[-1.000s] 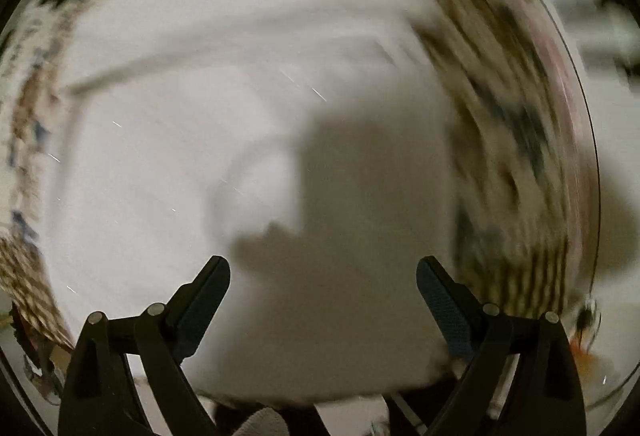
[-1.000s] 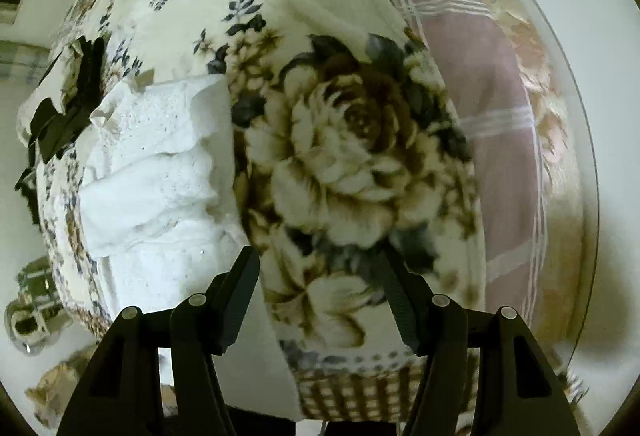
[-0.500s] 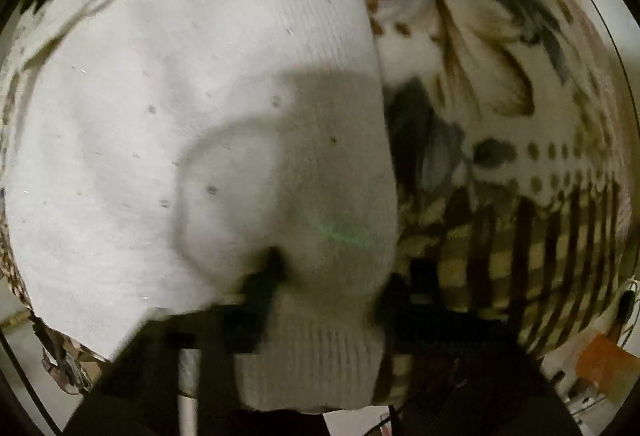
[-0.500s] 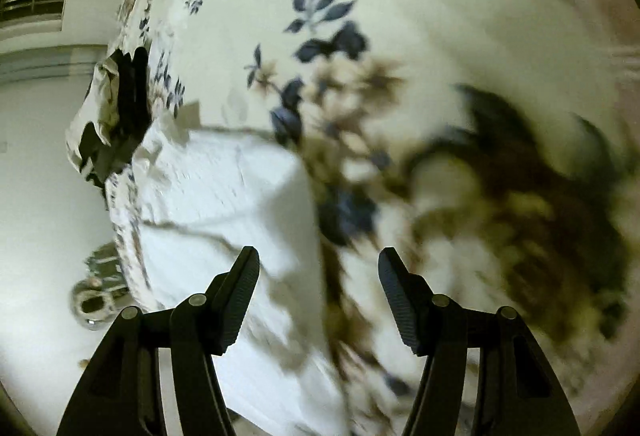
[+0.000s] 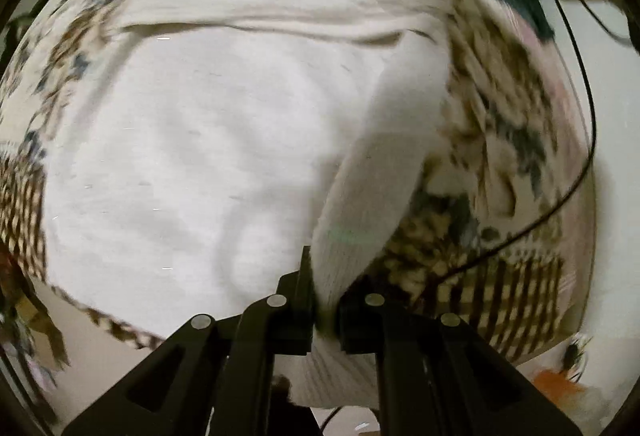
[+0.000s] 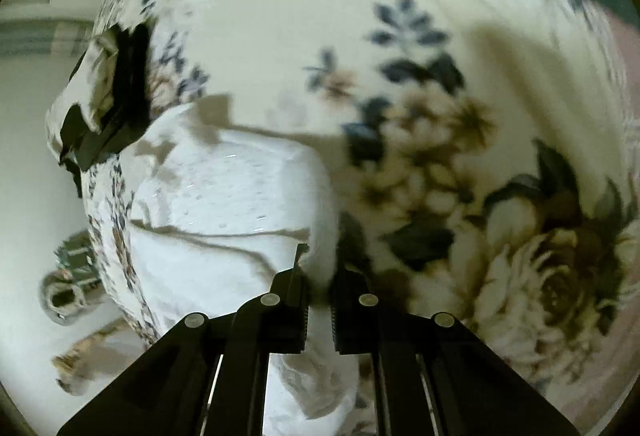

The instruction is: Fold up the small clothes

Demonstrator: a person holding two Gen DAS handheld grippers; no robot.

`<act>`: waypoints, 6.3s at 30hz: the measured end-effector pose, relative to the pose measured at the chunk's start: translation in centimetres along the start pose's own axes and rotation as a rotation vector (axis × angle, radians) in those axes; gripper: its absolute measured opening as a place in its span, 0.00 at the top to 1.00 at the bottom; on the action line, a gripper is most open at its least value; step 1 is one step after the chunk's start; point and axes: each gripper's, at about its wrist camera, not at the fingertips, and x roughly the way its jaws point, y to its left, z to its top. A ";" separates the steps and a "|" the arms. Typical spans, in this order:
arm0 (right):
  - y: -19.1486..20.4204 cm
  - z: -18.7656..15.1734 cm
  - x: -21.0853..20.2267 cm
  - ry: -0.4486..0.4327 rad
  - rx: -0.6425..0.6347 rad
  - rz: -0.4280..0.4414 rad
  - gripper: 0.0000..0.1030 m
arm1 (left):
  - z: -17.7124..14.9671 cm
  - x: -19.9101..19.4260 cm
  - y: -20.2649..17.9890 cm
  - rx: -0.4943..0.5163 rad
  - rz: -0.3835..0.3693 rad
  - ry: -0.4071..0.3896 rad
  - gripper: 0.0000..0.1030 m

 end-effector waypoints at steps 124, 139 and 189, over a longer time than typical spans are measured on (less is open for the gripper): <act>15.8 -6.9 16.7 -0.209 0.091 -0.174 0.89 | 36.6 11.2 32.9 -0.204 -0.381 -0.019 0.89; 9.1 -25.0 13.2 0.058 0.195 0.130 0.36 | 19.1 3.4 38.5 -0.234 -0.538 0.175 0.40; 16.4 -10.2 8.8 -0.200 0.267 0.519 0.82 | 37.6 3.3 30.8 -0.413 -0.890 -0.010 0.42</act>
